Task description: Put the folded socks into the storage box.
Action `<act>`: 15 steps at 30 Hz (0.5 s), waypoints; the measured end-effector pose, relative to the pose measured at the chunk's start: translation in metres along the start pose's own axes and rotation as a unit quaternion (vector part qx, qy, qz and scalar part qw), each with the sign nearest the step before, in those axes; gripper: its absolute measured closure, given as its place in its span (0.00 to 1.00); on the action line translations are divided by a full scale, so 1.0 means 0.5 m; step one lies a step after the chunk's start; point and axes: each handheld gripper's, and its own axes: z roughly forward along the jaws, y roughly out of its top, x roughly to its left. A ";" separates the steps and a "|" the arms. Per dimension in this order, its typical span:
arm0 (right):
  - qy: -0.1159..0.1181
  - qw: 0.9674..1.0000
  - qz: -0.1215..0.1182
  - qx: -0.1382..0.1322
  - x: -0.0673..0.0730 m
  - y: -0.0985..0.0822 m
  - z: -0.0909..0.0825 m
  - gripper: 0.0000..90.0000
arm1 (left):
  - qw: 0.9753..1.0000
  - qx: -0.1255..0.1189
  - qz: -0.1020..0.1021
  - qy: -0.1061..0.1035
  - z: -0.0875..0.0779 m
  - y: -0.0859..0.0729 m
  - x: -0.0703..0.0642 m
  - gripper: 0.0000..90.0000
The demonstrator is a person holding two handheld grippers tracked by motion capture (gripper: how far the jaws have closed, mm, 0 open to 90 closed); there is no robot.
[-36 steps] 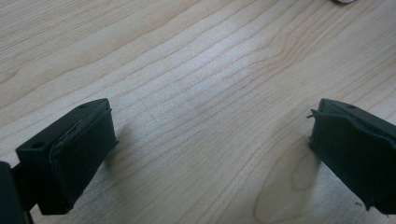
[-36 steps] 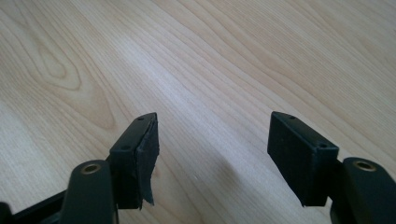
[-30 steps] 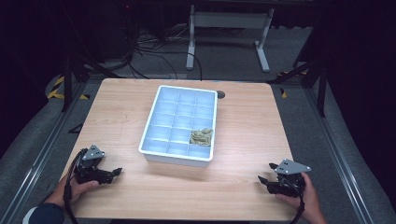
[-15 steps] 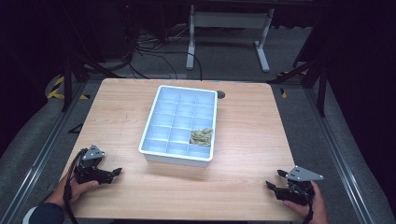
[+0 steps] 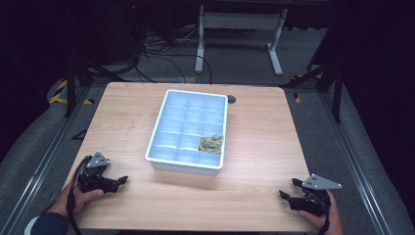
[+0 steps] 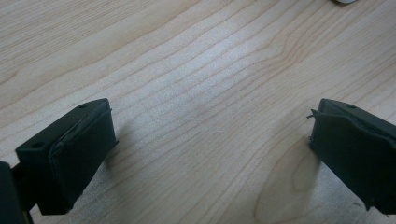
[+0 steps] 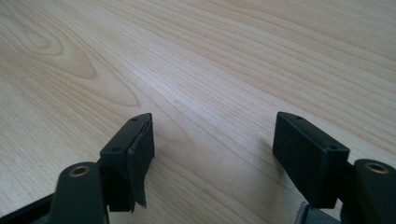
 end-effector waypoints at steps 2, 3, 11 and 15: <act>-0.001 1.000 0.002 0.000 0.001 0.000 0.000 0.33 | 1.000 0.000 -0.001 0.000 0.000 0.000 0.000 0.00; -0.003 1.000 0.002 0.000 0.001 0.000 0.001 0.33 | 1.000 0.001 -0.001 0.000 0.000 0.000 0.000 0.00; -0.008 1.000 0.005 0.000 0.002 0.001 0.002 0.32 | 1.000 0.000 0.001 0.001 0.000 0.000 0.000 0.00; -0.009 1.000 0.005 0.001 0.002 0.001 0.002 0.32 | 1.000 0.000 0.001 0.001 0.000 0.000 0.000 0.00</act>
